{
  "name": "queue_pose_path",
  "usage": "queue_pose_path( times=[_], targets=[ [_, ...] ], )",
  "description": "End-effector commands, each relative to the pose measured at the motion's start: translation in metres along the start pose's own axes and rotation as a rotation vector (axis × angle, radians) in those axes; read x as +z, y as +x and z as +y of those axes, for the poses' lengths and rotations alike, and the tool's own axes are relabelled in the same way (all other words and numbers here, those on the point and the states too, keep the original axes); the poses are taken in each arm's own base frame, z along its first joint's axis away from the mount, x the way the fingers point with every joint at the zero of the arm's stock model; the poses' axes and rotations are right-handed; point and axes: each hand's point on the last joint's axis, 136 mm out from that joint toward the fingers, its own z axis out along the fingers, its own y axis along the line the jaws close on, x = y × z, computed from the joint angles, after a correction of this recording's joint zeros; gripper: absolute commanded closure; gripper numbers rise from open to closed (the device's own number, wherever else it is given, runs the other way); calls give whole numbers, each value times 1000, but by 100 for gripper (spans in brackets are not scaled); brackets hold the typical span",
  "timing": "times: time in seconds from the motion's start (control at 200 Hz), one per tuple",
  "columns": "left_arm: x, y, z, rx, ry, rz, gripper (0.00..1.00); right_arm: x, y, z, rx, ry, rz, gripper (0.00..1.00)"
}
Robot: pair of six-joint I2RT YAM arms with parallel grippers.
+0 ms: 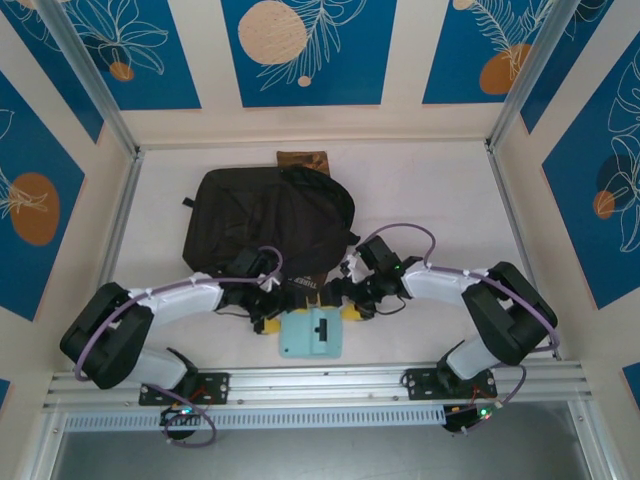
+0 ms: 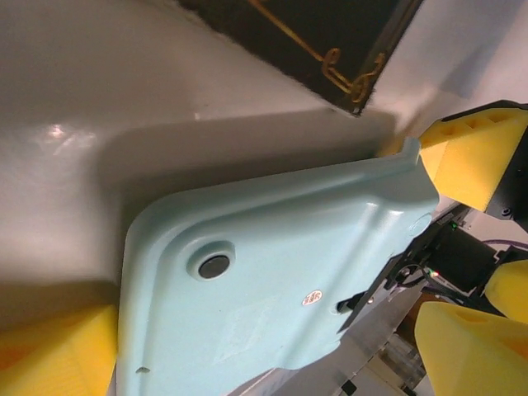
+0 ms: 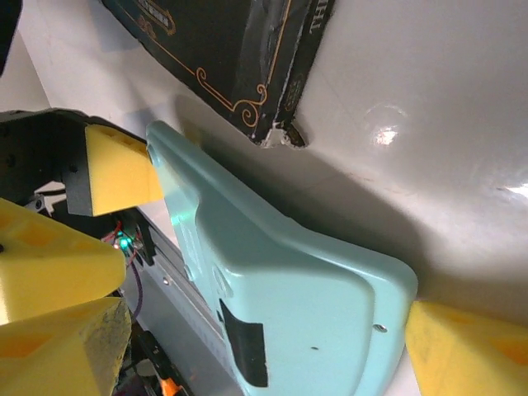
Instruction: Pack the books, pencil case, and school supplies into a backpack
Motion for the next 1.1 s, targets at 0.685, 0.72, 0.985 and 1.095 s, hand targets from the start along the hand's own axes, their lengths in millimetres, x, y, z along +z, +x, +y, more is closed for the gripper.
queue_pose_path(
  times=[0.685,0.72,0.985,1.095],
  targets=[
    [-21,-35,-106,211,198,-75,9,-98,-41,44,-54,-46,-267,15],
    [-23,-34,-99,226,159,-75,9,-97,-34,36,-54,-15,-254,16],
    [-36,-33,-58,300,-58,-116,7,-57,39,-17,34,55,-52,21],
    [-22,-33,-46,293,-64,-80,7,-35,69,-17,42,3,49,20]
  ],
)
